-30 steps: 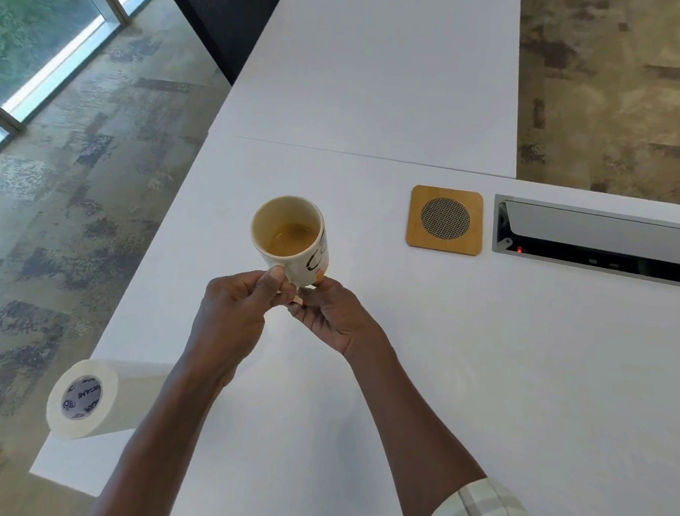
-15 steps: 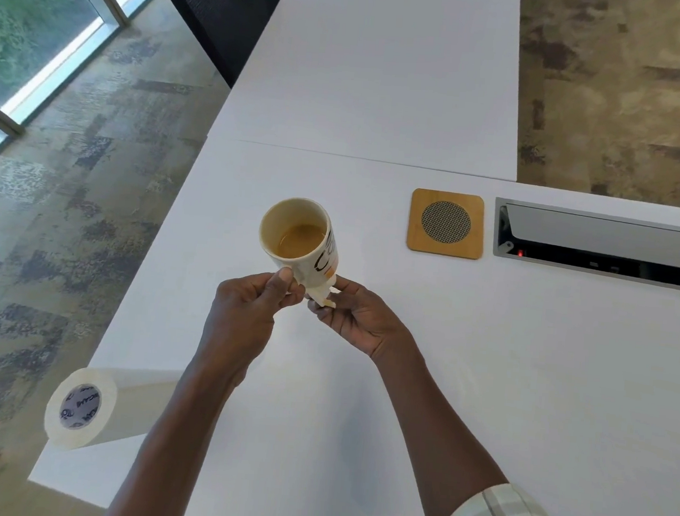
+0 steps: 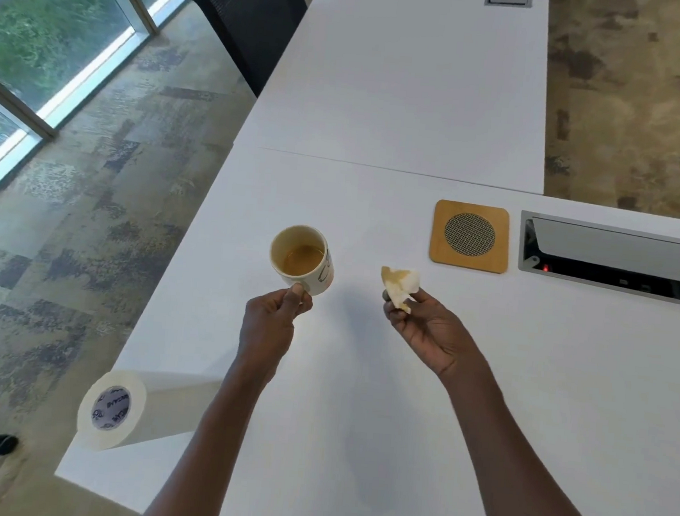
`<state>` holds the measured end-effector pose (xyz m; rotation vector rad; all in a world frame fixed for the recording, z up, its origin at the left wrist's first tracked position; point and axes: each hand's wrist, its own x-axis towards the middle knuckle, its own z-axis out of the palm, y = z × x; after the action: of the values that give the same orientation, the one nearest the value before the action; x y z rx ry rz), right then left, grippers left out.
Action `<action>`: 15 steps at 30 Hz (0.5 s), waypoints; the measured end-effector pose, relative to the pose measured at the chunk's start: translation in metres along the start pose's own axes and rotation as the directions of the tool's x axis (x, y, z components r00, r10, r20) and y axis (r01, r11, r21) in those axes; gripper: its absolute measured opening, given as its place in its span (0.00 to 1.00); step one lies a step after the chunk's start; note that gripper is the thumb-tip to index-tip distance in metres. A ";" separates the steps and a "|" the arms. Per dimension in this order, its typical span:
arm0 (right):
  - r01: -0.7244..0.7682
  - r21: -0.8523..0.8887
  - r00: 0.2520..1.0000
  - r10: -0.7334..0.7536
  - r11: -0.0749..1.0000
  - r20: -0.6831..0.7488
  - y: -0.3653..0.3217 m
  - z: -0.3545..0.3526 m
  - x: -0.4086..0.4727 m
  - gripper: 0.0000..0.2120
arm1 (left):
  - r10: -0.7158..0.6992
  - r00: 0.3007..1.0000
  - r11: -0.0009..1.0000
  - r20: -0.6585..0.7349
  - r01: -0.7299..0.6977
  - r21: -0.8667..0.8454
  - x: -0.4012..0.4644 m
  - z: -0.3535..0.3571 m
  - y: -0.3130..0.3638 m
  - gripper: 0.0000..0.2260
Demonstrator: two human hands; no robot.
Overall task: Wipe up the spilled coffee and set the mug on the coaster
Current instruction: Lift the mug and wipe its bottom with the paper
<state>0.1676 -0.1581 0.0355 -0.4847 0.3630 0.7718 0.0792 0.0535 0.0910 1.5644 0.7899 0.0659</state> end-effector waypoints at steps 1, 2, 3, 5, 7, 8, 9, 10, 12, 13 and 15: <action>0.005 -0.007 1.000 -0.005 1.000 -0.005 -0.002 -0.002 -0.003 0.21 | -0.007 1.000 1.000 -0.005 0.007 -0.009 0.005 0.001 -0.005 0.13; 0.008 -0.018 1.000 -0.009 1.000 -0.015 -0.004 -0.004 -0.005 0.21 | -0.013 1.000 1.000 -0.011 0.013 -0.015 0.009 0.001 -0.010 0.13; 0.011 -0.029 0.999 -0.012 1.000 -0.033 -0.006 -0.006 -0.008 0.21 | -0.018 1.000 1.000 -0.020 0.017 -0.018 0.014 0.002 -0.016 0.14; 0.016 -0.055 0.998 -0.020 0.998 -0.065 -0.008 -0.012 -0.015 0.21 | -0.029 0.999 0.999 -0.037 0.028 -0.017 0.024 0.004 -0.025 0.14; 0.013 -0.071 0.997 -0.018 0.997 -0.078 -0.011 -0.018 -0.022 0.21 | -0.037 0.998 0.999 -0.052 0.037 -0.012 0.033 0.005 -0.035 0.14; 0.007 -0.072 0.997 -0.012 0.997 -0.079 -0.012 -0.022 -0.025 0.22 | -0.041 0.997 0.999 -0.060 0.040 -0.009 0.038 0.006 -0.040 0.14; 0.000 -0.080 0.997 -0.006 0.997 -0.077 -0.012 -0.026 -0.028 0.25 | -0.045 0.997 0.999 -0.069 0.045 -0.004 0.042 0.006 -0.044 0.14; -0.009 -0.097 0.997 0.001 0.995 -0.080 -0.012 -0.029 -0.031 0.29 | -0.050 0.996 0.999 -0.075 0.050 0.002 0.044 0.006 -0.048 0.14; -0.023 -0.144 0.996 0.010 0.989 -0.093 -0.012 -0.035 -0.037 0.35 | -0.063 0.994 0.998 -0.093 0.065 0.014 0.049 0.007 -0.054 0.15; -0.027 -0.160 0.995 0.011 0.987 -0.098 -0.012 -0.038 -0.039 0.37 | -0.070 0.992 0.997 -0.103 0.072 0.019 0.050 0.008 -0.057 0.15; -0.034 -0.182 0.995 0.015 0.983 -0.102 -0.011 -0.041 -0.045 0.36 | -0.075 0.990 0.997 -0.118 0.079 0.026 0.053 0.007 -0.063 0.16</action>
<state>0.1399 -0.2133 0.0260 -0.6951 0.3937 0.8105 0.0955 0.0710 0.0121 1.5684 0.9467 0.0898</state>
